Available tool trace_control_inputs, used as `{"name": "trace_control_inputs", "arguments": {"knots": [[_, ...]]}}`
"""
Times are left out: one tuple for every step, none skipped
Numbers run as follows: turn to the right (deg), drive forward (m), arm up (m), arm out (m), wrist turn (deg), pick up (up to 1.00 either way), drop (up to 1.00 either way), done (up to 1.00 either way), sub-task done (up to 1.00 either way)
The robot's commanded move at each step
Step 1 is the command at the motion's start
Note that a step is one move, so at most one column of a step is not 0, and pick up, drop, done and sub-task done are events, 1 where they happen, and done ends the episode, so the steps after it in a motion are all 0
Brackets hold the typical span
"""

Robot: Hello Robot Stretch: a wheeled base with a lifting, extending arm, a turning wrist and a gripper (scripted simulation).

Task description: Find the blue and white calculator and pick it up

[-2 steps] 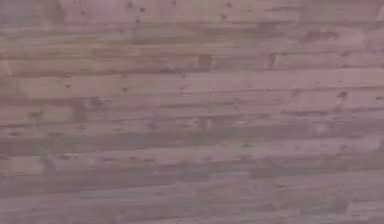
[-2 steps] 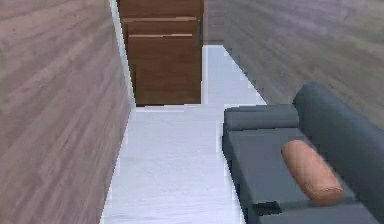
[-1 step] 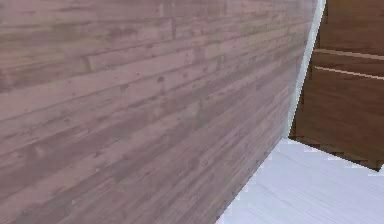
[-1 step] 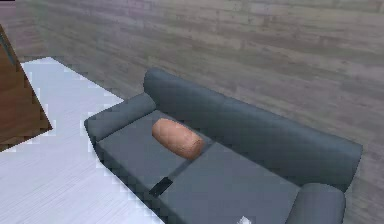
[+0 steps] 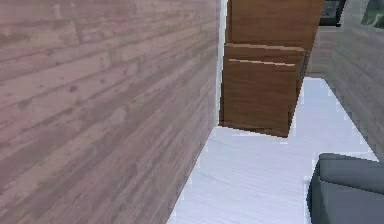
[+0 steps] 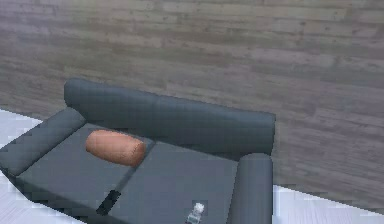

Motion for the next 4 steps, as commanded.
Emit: {"name": "trace_control_inputs", "arguments": {"knots": [[0.0,0.0,0.44,0.0,0.0,0.0,0.0,0.0,0.0],[0.0,0.0,0.0,0.24,0.0,0.0,0.0,0.0,0.0],[0.0,0.0,0.0,0.0,45.0,0.0,0.0,0.0,0.0],[0.0,0.0,0.0,0.0,45.0,0.0,0.0,0.0,0.0]]}}
